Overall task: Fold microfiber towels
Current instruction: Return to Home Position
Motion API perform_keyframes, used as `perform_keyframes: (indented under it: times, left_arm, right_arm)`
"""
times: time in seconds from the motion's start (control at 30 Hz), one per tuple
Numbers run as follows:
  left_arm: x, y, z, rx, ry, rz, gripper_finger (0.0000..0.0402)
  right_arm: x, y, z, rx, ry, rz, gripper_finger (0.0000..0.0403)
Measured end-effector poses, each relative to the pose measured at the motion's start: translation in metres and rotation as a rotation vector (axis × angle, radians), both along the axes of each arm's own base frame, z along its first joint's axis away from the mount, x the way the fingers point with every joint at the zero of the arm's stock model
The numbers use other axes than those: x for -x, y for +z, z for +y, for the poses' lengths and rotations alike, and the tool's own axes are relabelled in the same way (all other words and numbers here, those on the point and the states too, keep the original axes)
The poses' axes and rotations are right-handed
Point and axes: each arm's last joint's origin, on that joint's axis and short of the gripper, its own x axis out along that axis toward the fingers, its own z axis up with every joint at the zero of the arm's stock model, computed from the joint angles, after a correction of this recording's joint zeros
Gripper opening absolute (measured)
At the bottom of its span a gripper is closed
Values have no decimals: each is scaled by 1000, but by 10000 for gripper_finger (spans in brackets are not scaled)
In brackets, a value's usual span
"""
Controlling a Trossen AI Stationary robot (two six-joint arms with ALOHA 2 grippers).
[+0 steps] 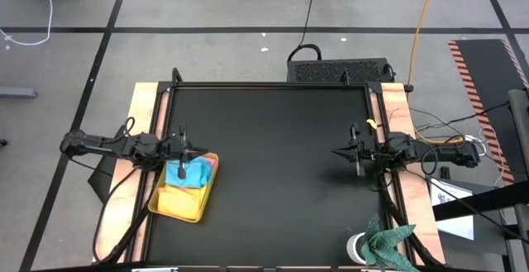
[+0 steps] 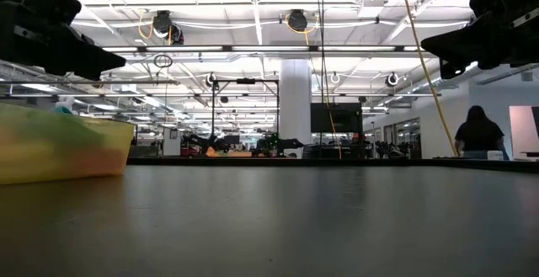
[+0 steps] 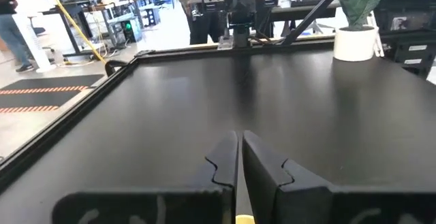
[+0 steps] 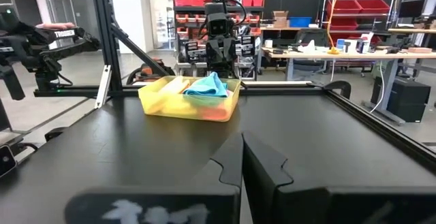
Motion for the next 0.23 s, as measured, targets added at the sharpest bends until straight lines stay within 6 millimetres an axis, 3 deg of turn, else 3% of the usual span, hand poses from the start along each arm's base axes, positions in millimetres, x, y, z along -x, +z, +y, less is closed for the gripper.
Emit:
perform_keyframes:
  times: [0.23]
  left_arm:
    - [4, 6, -3, 24, -37, -158, 26]
  right_arm:
    - [2, 2, 8, -2, 86, -20, 0]
